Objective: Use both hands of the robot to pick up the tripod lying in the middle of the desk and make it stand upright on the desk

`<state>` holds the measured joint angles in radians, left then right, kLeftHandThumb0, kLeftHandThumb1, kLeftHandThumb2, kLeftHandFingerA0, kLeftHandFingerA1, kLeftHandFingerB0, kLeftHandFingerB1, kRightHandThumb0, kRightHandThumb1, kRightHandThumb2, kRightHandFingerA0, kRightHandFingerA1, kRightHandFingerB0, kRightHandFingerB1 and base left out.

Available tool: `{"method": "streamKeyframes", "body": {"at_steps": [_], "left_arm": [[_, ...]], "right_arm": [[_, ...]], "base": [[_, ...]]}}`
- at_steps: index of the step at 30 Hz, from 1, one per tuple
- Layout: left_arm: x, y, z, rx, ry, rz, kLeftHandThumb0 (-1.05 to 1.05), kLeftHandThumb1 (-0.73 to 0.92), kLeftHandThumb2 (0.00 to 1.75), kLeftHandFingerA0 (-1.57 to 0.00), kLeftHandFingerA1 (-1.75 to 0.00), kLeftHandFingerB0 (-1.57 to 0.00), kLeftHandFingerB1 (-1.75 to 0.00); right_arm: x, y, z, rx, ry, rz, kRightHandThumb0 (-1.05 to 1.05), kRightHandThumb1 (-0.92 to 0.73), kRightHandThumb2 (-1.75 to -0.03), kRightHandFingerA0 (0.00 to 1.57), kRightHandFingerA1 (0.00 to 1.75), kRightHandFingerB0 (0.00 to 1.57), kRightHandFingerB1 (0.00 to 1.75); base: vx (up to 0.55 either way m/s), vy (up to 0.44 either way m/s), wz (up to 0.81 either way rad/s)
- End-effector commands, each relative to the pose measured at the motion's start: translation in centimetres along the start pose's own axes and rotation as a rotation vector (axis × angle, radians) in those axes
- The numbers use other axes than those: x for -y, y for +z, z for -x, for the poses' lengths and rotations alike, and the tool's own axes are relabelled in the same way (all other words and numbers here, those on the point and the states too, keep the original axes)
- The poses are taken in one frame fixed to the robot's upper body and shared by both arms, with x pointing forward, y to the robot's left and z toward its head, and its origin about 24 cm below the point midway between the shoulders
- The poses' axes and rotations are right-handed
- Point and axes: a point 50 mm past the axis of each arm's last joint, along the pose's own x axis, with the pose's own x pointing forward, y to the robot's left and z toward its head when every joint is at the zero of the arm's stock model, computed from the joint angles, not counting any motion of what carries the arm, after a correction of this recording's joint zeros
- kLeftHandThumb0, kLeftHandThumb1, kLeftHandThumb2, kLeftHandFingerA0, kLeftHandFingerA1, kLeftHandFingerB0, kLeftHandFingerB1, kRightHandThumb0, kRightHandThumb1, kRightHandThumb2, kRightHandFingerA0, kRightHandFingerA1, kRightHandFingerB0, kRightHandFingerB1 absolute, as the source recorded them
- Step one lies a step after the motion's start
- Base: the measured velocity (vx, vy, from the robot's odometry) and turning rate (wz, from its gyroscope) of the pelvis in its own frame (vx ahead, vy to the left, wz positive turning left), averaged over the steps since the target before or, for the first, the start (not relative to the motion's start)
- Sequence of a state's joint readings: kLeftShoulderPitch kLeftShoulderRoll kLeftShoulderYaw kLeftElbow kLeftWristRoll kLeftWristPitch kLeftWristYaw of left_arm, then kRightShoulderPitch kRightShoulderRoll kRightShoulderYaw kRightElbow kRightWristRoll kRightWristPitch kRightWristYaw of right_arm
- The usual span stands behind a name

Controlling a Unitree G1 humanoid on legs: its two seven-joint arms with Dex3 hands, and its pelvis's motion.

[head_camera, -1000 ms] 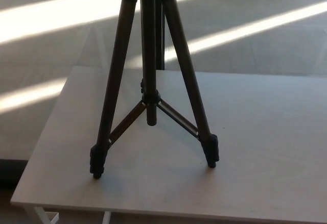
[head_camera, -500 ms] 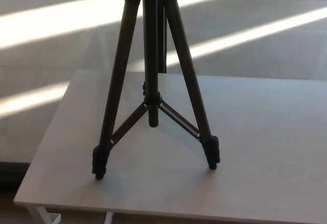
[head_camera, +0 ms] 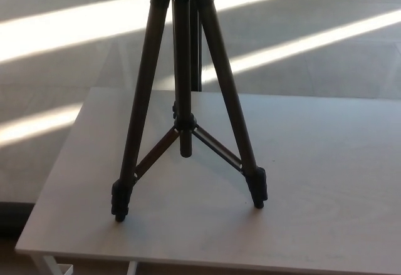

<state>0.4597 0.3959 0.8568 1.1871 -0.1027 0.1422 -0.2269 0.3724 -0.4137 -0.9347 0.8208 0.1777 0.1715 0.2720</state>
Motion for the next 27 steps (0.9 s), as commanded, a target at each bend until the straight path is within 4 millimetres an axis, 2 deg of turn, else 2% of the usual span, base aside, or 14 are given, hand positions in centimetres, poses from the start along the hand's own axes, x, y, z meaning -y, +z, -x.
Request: {"method": "streamKeyframes", "body": {"at_steps": [1, 9, 11, 12, 13, 14, 16, 20, 21, 22, 24, 25, 26, 27], "left_arm": [[-0.8, 1.6, 0.2, 0.096, -0.016, -0.027, -0.63, 0.66, 0.6, -0.56, -0.7, -0.37, -0.47], [-0.7, 2.0, 0.2, 0.119, -0.031, -0.071, -0.67, 0.66, 0.6, -0.61, -0.72, -0.4, -0.49], [-0.6, 2.0, 0.2, 0.124, -0.038, -0.066, -0.66, 0.66, 0.6, -0.6, -0.71, -0.41, -0.49], [-0.6, 2.1, 0.2, 0.126, -0.044, -0.058, -0.59, 0.5, 0.95, -0.64, -0.78, -0.3, -0.57], [-0.6, 2.1, 0.2, 0.127, -0.046, -0.055, -0.59, 0.5, 0.95, -0.64, -0.78, -0.3, -0.57], [-0.6, 2.2, 0.2, 0.129, -0.051, -0.052, -0.66, 0.66, 0.6, -0.58, -0.7, -0.39, -0.49], [-0.6, 2.3, 0.2, 0.134, -0.047, -0.06, -0.66, 0.66, 0.6, -0.65, -0.7, -0.38, -0.47], [-0.6, 2.2, 0.2, 0.13, -0.052, -0.043, -0.65, 0.66, 0.6, -0.58, -0.71, -0.38, -0.49], [-0.5, 2.2, 0.2, 0.13, -0.052, -0.041, -0.65, 0.67, 0.6, -0.57, -0.71, -0.38, -0.49], [-0.5, 2.1, 0.2, 0.132, -0.051, -0.048, -0.65, 0.67, 0.6, -0.57, -0.7, -0.39, -0.48], [-0.4, 2.3, 0.1, 0.135, -0.04, -0.055, -0.68, 0.61, 0.64, -0.6, -0.71, -0.39, -0.5], [-0.4, 2.2, 0.1, 0.135, -0.044, -0.054, -0.66, 0.66, 0.6, -0.61, -0.72, -0.39, -0.51], [-0.3, 2.3, 0.1, 0.14, -0.05, -0.047, -0.66, 0.66, 0.6, -0.62, -0.72, -0.39, -0.5], [-0.4, 2.3, 0.1, 0.138, -0.048, -0.055, -0.66, 0.66, 0.6, -0.63, -0.72, -0.4, -0.5]], "right_arm": [[-0.1, 0.2, 0.4, 0.139, 0.019, 0.038, -0.75, -0.5, -0.89, 0.01, 0.43, 0.09, 0.45], [-0.4, -0.1, 0.1, 0.136, 0.041, 0.025, -0.75, -0.48, -0.89, 0.0, 0.38, 0.1, 0.44], [-0.5, 0.0, 0.1, 0.137, 0.04, 0.043, -0.76, -0.5, -0.89, 0.01, 0.42, 0.1, 0.44], [-0.5, 0.0, 0.1, 0.136, 0.038, 0.05, -0.78, -0.5, -0.89, 0.01, 0.44, 0.1, 0.45], [-0.5, 0.0, 0.1, 0.137, 0.038, 0.051, -0.78, -0.5, -0.89, 0.01, 0.44, 0.1, 0.45], [-0.7, -0.1, 0.0, 0.134, 0.035, 0.049, -0.78, -0.5, -0.89, 0.02, 0.47, 0.09, 0.46], [-0.8, -0.1, 0.0, 0.14, 0.04, 0.049, -0.79, -0.51, -0.9, 0.02, 0.48, 0.09, 0.48], [-0.9, 0.1, -0.1, 0.145, 0.042, 0.041, -0.74, -0.5, -0.87, 0.03, 0.5, 0.09, 0.47], [-0.9, 0.1, -0.1, 0.15, 0.048, 0.042, -0.72, -0.66, -0.6, 0.03, 0.53, 0.15, 0.37], [-0.9, 0.1, -0.1, 0.15, 0.051, 0.043, -0.77, -0.5, -0.89, 0.03, 0.51, 0.1, 0.48], [-1.1, 0.2, -0.1, 0.153, 0.062, 0.065, -0.77, -0.51, -0.91, 0.02, 0.5, 0.08, 0.46], [-1.1, 0.1, -0.2, 0.148, 0.058, 0.055, -0.75, -0.51, -0.89, 0.04, 0.51, 0.08, 0.46], [-1.1, 0.1, -0.2, 0.147, 0.054, 0.065, -0.39, -0.37, -0.98, 0.05, 0.56, 0.0, 0.5], [-1.1, 0.0, -0.1, 0.149, 0.058, 0.057, -0.76, -0.51, -0.9, 0.0, 0.5, 0.1, 0.48]], "base": [[0.0, 0.0, 0.0], [0.0, 0.0, 0.0], [0.0, 0.0, 0.0], [0.0, 0.0, 0.0], [0.0, 0.0, 0.0], [0.0, 0.0, 0.0], [0.0, 0.0, 0.0], [0.0, 0.0, 0.0], [0.0, 0.0, 0.0], [0.0, 0.0, 0.0], [0.0, 0.0, 0.0], [0.0, 0.0, 0.0], [0.0, 0.0, 0.0], [0.0, 0.0, 0.0]]}}
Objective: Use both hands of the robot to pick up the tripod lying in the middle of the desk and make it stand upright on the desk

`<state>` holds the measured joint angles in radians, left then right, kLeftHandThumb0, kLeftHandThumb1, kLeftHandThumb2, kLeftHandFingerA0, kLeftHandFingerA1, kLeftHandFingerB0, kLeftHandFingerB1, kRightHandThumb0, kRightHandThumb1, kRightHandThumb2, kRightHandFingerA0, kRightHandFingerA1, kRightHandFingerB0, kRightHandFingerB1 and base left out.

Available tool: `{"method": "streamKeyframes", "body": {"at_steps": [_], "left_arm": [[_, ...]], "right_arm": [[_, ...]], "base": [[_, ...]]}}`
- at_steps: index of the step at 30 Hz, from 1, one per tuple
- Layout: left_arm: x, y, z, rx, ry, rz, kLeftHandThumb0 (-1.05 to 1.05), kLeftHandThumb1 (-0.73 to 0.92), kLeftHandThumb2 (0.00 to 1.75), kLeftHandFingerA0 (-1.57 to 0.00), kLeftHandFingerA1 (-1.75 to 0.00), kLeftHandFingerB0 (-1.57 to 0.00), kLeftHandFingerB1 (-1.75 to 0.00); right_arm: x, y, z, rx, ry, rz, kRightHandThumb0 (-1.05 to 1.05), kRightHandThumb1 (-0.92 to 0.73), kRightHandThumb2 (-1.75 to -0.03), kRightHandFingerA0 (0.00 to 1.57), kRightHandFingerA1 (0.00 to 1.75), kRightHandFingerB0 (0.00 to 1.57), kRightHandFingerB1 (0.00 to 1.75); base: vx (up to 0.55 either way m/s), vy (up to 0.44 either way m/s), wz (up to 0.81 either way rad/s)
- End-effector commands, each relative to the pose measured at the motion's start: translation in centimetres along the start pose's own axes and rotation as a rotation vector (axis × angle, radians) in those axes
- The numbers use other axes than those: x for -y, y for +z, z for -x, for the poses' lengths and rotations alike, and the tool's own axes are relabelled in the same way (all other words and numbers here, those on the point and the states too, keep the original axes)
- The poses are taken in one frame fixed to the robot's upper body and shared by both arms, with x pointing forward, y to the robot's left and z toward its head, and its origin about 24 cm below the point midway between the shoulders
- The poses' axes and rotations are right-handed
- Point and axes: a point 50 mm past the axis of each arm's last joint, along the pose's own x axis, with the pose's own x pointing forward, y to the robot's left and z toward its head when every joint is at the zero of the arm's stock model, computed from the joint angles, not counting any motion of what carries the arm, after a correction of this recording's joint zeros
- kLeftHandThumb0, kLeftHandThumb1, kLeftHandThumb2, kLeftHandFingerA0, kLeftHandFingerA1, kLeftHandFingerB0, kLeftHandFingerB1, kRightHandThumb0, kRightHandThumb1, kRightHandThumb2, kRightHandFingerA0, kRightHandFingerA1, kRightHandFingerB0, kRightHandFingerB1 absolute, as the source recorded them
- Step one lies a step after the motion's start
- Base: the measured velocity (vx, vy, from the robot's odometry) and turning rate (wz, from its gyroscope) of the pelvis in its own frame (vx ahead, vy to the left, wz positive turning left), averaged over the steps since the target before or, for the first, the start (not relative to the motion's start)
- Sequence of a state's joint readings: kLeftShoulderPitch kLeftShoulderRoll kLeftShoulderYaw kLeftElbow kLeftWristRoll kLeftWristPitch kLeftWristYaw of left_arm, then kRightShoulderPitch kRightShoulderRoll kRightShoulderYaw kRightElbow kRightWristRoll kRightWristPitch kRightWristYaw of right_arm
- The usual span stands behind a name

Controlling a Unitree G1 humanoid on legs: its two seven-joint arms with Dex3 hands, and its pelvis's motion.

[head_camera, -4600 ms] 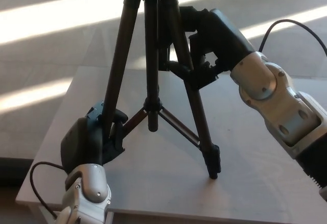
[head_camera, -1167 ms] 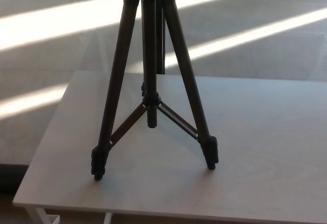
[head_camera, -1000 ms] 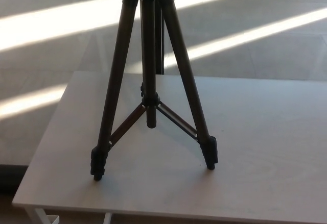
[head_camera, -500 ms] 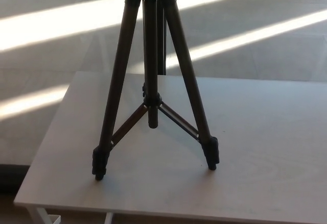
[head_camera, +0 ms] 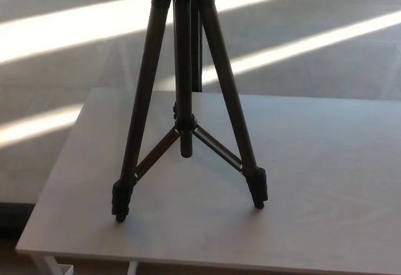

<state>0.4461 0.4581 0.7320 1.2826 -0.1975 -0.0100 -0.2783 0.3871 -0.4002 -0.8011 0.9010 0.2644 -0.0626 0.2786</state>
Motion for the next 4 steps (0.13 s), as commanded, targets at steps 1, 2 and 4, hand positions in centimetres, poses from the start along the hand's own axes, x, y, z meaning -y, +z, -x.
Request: {"method": "streamKeyframes", "body": {"at_steps": [1, 2, 4], "left_arm": [[-0.34, 0.9, 0.04, 0.04, 0.004, 0.0, -0.66, 0.66, 0.6, -0.63, -0.72, -0.4, -0.5], [-0.28, 0.98, 0.01, 0.039, 0.002, -0.006, -0.65, 0.67, 0.6, -0.64, -0.7, -0.41, -0.48], [-0.18, 1.1, -0.04, 0.037, -0.001, -0.012, -0.61, 0.52, 0.96, -0.66, -0.77, -0.31, -0.56]], "right_arm": [[0.4, 0.83, -0.03, 0.041, -0.012, 0.004, -0.76, -0.51, -0.9, 0.0, 0.5, 0.1, 0.48], [0.35, 0.77, -0.02, 0.042, -0.006, 0.002, -0.76, -0.51, -0.9, 0.02, 0.48, 0.08, 0.45], [0.27, 0.7, -0.04, 0.039, 0.0, -0.011, -0.75, -0.51, -0.89, 0.02, 0.46, 0.09, 0.45]], "base": [[0.0, 0.0, 0.0], [0.0, 0.0, 0.0], [0.0, 0.0, 0.0]]}}
